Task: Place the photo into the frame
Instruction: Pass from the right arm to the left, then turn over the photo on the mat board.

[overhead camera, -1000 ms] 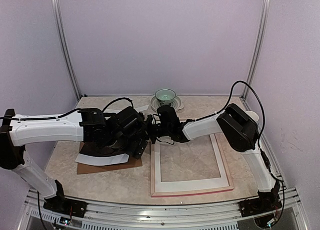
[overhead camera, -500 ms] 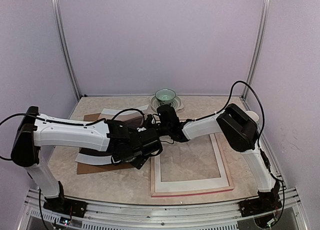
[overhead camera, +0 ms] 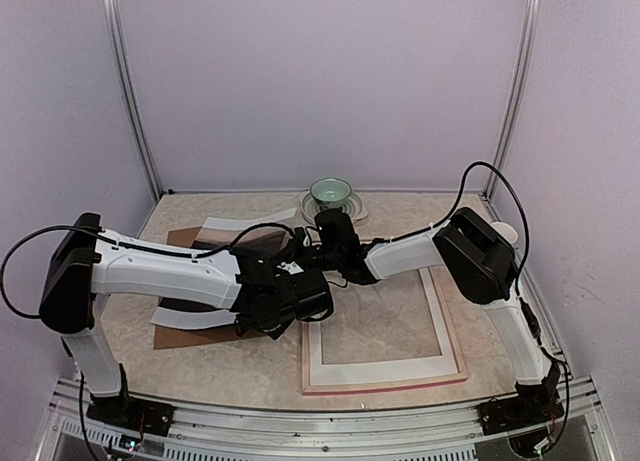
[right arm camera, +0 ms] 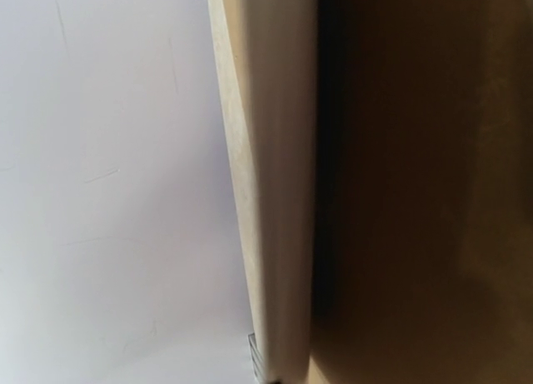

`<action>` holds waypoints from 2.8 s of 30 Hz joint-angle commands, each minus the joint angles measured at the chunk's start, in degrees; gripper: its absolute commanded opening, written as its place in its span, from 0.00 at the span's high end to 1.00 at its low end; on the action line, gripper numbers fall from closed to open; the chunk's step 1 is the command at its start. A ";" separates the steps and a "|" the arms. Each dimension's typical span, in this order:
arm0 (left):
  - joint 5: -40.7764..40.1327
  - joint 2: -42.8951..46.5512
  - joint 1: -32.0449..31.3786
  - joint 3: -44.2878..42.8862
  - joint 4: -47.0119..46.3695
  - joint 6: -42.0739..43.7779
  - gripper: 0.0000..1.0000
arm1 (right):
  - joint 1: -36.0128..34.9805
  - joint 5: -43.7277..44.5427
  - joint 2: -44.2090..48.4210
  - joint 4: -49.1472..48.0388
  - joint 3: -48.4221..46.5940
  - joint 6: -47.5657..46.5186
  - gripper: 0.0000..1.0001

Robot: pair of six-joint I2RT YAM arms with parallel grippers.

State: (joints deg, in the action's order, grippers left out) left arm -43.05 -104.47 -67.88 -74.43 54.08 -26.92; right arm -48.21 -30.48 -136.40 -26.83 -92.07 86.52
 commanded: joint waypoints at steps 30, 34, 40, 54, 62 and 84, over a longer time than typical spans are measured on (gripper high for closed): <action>-4.06 -1.81 3.42 0.88 -1.70 3.61 0.68 | -0.05 -0.99 -1.92 -3.21 0.44 1.02 1.00; -4.09 -1.67 3.62 0.63 -1.79 3.83 0.74 | -0.05 -1.07 -1.87 -3.30 0.41 1.11 1.00; -3.89 -1.45 3.68 0.38 -1.65 3.89 0.83 | -0.05 -1.47 -1.85 -4.13 0.60 1.61 0.88; -4.47 0.05 4.36 -0.49 -0.63 3.54 0.99 | 0.19 -2.83 -0.14 -7.82 2.87 2.80 0.53; -4.48 3.53 5.60 -4.46 0.68 4.25 0.98 | 1.45 -3.78 6.01 -10.43 10.02 1.57 0.24; 4.24 10.59 5.48 -28.20 4.25 8.35 0.97 | 9.92 -2.47 32.77 -1.44 26.43 -16.18 0.01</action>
State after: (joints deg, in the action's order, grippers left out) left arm -41.34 -96.36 -62.33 -97.65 58.70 -19.81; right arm -40.40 -34.72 -109.06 -34.13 -68.31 77.43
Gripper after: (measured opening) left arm 0.026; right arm 0.991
